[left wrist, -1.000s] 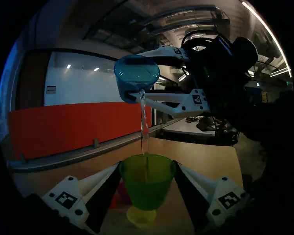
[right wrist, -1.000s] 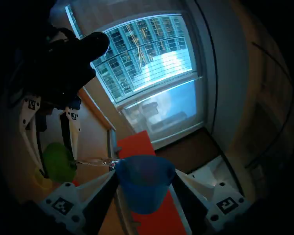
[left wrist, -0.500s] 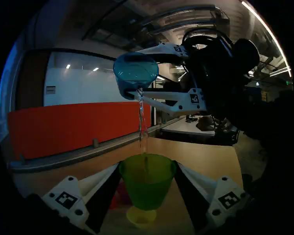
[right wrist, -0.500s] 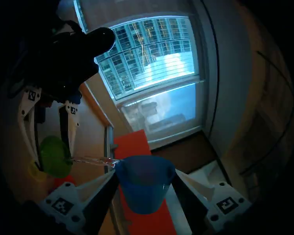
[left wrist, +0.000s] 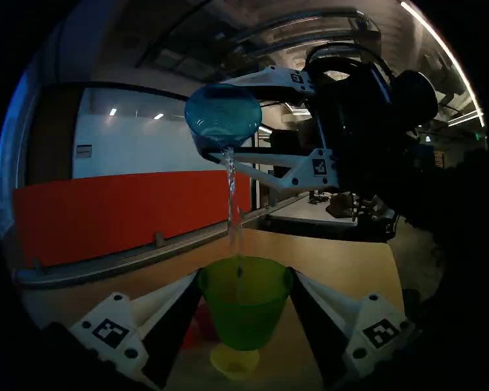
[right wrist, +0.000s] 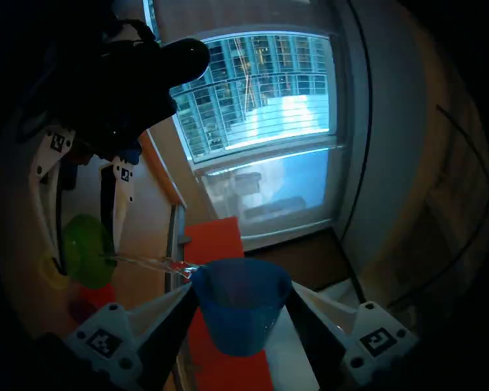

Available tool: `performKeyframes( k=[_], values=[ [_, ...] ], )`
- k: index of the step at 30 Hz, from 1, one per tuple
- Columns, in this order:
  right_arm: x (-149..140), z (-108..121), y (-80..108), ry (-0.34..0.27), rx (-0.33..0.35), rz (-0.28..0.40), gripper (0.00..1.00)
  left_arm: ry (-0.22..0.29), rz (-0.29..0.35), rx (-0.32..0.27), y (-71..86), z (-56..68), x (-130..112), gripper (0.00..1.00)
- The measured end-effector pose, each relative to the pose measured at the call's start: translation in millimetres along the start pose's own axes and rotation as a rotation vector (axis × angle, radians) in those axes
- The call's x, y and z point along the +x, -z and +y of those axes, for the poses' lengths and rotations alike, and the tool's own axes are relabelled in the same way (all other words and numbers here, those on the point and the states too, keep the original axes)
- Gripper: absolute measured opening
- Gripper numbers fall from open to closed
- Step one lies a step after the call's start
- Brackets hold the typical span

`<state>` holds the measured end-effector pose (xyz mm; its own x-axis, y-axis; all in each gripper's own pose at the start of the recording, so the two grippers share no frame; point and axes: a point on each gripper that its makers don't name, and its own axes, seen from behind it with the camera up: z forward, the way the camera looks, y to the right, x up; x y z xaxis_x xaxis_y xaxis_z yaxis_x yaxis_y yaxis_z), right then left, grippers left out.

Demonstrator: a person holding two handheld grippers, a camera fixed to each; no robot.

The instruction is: Pour water

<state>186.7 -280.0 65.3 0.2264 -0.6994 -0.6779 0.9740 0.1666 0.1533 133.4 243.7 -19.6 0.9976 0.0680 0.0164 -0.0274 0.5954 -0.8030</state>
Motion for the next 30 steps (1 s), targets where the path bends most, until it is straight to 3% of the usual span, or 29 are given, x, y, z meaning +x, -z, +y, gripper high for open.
performKeyframes(
  k=[30],
  values=[
    [18,11,-4.4,0.147,-0.019,0.011,0.91,-0.001,0.008,0.007,1.8,-3.3,-2,0.89]
  ],
)
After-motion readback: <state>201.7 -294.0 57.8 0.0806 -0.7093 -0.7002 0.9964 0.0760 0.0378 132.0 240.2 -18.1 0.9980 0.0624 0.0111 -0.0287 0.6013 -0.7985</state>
